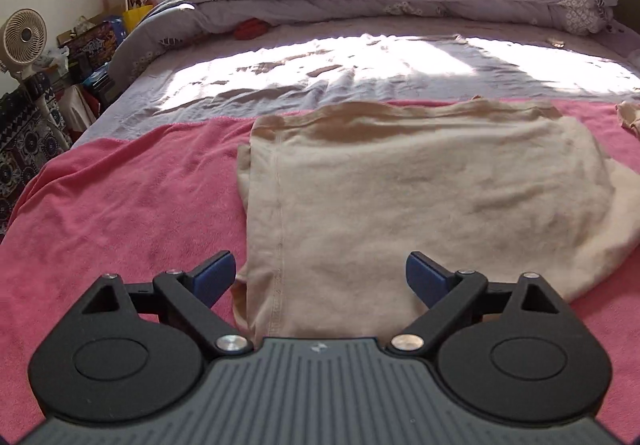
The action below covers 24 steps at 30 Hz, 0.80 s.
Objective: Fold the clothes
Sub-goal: 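Release the folded hem and open both grippers over the shirt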
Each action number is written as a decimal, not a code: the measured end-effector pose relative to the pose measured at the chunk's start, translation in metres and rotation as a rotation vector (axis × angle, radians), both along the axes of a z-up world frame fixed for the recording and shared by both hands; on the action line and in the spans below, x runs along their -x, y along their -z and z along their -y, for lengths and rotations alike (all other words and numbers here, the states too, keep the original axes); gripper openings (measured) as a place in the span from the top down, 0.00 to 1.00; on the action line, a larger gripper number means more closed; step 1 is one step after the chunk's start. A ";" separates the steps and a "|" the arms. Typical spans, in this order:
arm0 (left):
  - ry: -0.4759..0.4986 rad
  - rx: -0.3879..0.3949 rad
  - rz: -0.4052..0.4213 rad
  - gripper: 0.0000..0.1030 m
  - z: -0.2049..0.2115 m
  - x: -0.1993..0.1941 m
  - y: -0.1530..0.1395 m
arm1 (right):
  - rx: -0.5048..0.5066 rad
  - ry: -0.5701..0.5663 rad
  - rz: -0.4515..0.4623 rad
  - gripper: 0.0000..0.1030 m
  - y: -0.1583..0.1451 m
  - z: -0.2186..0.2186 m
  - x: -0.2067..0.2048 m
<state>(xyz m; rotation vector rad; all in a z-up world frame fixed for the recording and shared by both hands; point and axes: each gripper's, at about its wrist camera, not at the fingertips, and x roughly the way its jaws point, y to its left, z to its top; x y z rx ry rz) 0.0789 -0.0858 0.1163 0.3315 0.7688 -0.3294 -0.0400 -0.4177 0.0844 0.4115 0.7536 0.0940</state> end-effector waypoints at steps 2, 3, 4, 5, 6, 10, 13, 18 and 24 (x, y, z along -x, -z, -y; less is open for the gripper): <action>-0.072 0.020 -0.012 0.00 -0.013 -0.002 0.015 | 0.103 -0.025 -0.027 0.67 0.005 -0.016 0.010; -0.111 0.076 -0.028 0.00 -0.026 -0.004 0.018 | 0.142 -0.031 -0.022 0.72 0.004 -0.019 0.017; -0.137 0.100 -0.045 0.00 -0.032 -0.006 0.019 | 0.160 -0.037 -0.025 0.82 0.002 -0.018 0.023; -0.151 0.102 -0.045 0.00 -0.036 -0.006 0.018 | 0.177 -0.040 -0.030 0.86 0.000 -0.016 0.029; -0.164 0.103 -0.045 0.00 -0.040 -0.006 0.017 | 0.190 -0.036 -0.041 0.88 -0.003 -0.010 0.035; -0.155 0.014 0.009 0.00 -0.035 0.003 0.013 | 0.229 0.022 -0.053 0.89 -0.010 0.020 0.056; -0.153 0.058 0.037 0.00 -0.041 0.007 0.020 | 0.176 -0.019 0.047 0.85 -0.020 0.030 0.065; -0.166 0.121 0.046 0.00 -0.050 0.009 0.023 | 0.305 -0.224 0.103 0.72 -0.014 0.003 0.045; -0.169 0.100 0.075 0.00 -0.046 0.011 0.025 | 0.237 -0.286 0.132 0.68 0.007 0.001 0.023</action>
